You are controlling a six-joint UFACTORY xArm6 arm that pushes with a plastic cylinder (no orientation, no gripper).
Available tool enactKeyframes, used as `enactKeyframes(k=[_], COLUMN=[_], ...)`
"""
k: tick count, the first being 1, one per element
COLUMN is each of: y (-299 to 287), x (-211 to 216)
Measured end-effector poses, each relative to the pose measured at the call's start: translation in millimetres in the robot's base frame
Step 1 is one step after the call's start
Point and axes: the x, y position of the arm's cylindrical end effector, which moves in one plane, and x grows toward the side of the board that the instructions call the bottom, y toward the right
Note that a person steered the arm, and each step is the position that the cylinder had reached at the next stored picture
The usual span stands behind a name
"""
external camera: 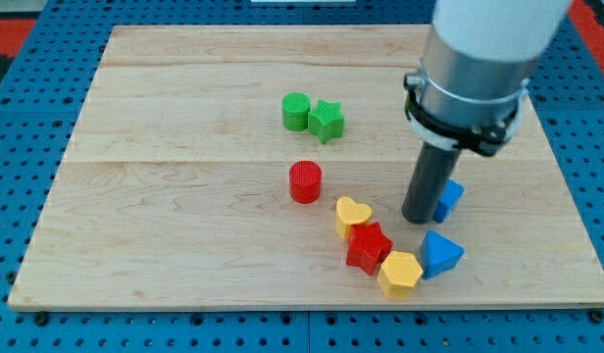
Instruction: Place the blue cube towards the top right of the green star
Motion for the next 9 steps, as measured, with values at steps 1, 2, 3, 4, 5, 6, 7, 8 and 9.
enactKeyframes(k=[1, 2, 3, 4, 5, 6, 7, 8, 9], y=[36, 63, 102, 96, 70, 93, 102, 116, 75], x=[-5, -5, -6, -35, -72, -81, -65, -99, -123])
